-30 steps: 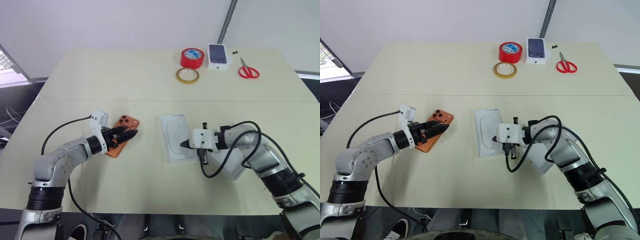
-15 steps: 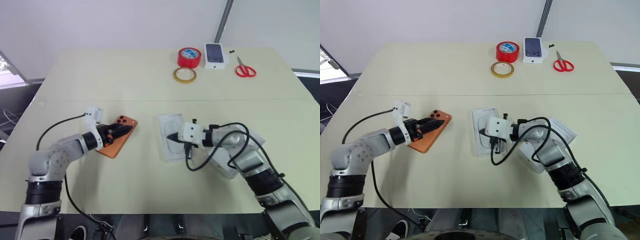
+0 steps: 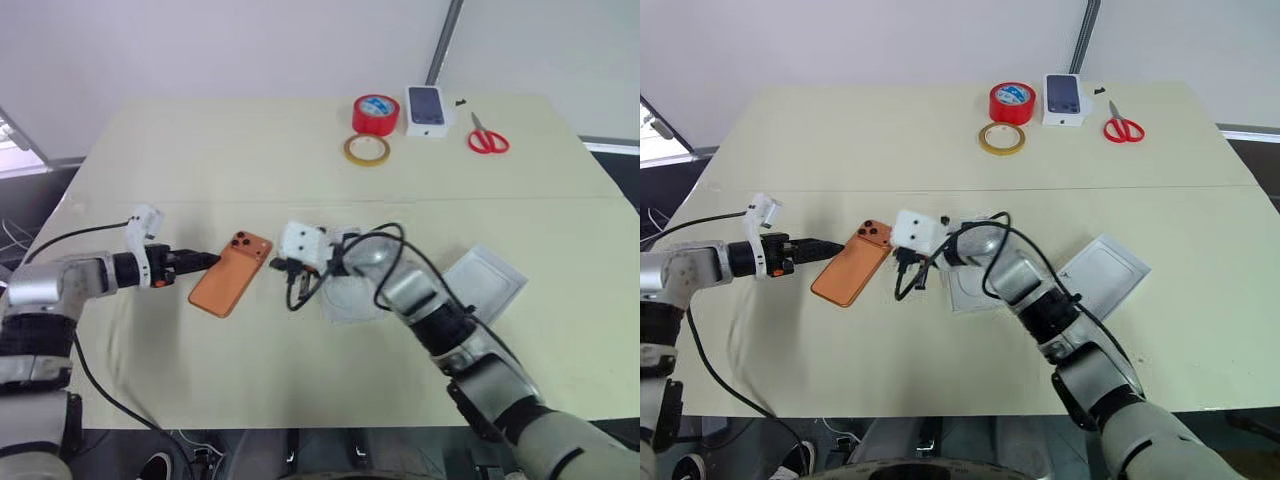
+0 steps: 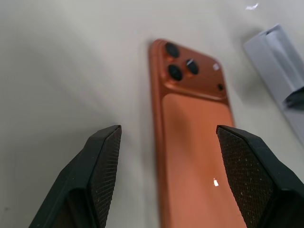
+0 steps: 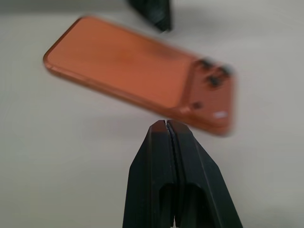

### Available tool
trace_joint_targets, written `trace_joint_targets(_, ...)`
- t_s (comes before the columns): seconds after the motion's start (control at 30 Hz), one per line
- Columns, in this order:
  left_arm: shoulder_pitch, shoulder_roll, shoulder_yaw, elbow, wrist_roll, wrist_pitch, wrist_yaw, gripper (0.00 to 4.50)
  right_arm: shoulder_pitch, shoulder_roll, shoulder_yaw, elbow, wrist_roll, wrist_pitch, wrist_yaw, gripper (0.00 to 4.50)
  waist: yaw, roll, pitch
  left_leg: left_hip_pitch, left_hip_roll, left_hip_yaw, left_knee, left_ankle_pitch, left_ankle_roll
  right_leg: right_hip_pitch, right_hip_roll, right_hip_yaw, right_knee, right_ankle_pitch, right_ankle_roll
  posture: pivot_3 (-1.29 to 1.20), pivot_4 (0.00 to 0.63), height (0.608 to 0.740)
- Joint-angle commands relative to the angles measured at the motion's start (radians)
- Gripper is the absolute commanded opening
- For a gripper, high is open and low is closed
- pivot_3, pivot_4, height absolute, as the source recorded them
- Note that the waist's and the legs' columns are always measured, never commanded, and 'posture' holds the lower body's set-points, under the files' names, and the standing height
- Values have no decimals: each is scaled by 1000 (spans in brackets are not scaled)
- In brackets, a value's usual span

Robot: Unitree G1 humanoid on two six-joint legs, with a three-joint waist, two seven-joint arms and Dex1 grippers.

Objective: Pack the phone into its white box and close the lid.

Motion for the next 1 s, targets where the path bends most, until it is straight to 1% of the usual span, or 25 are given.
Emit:
trace_joint_targets(0.03, -40, -1, -39, 69, 38, 8, -100, 3342, -41, 34, 33, 21, -8, 43, 32, 28, -2, 0, 0, 0, 0, 0, 0, 0, 0, -1, 0, 0, 0, 0, 0, 0, 150, 740)
trace_joint_targets(0.07, -44, -7, -47, 74, 43, 16, -118, 3342, -42, 38, 37, 23, -5, 66, 40, 28, -4, 0, 0, -1, 0, 0, 0, 0, 0, -1, 0, 0, 0, 0, 0, 0, 150, 740)
trace_joint_targets(0.17, -30, -39, -106, 68, 72, 45, -163, 3342, -28, 8, 82, 27, -65, 0, 28, 28, -6, 0, 0, -1, 0, 0, 0, 0, 0, -1, 0, 0, 1, 0, 0, 0, 150, 740)
trace_joint_targets(0.33, -15, -68, -149, 86, 113, 74, -218, 3342, -25, 19, 62, 43, -74, -3, 6, 28, -6, 0, -1, 3, 0, 0, 0, 0, 0, 2, 0, 0, 2, 0, 0, 0, 150, 740)
trace_joint_targets(0.4, -4, -91, -165, 95, 125, 86, -233, 3342, -26, 33, 55, 52, -72, 5, -6, 28, -5, 3, -4, 3, 0, 0, 0, 0, 0, 2, 0, 0, 2, 0, 0, 0, 150, 740)
trace_joint_targets(0.53, 18, -124, -179, 64, 121, 134, -254, 3342, -27, 42, 54, 52, -74, 2, -19, 28, -4, 5, -8, 4, -1, 0, 0, 0, 1, 2, 0, 0, 2, 0, 0, 0, 150, 740)
trace_joint_targets(0.63, 11, -144, -154, 43, 94, 193, -252, 3342, -27, 41, 53, 57, -75, -1, -22, 28, -3, 6, -11, 4, -1, 0, 0, -1, 1, 3, 0, 0, 2, 0, 0, 0, 150, 740)
trace_joint_targets(0.83, 6, -136, -149, 29, 106, 220, -251, 3342, -30, 41, 44, 72, -76, -9, -34, 28, -4, 6, -11, 4, -1, 0, 0, -1, 2, 3, 0, 0, 2, 0, 0, 0, 150, 740)
trace_joint_targets(1.0, -2, -151, -104, 51, 85, 255, -240, 3342, -33, 45, 38, 83, -75, -23, -43, 28, -3, 6, -11, 4, -1, 0, 0, -1, 2, 4, 0, 0, 2, 0, 0, 0, 150, 740)
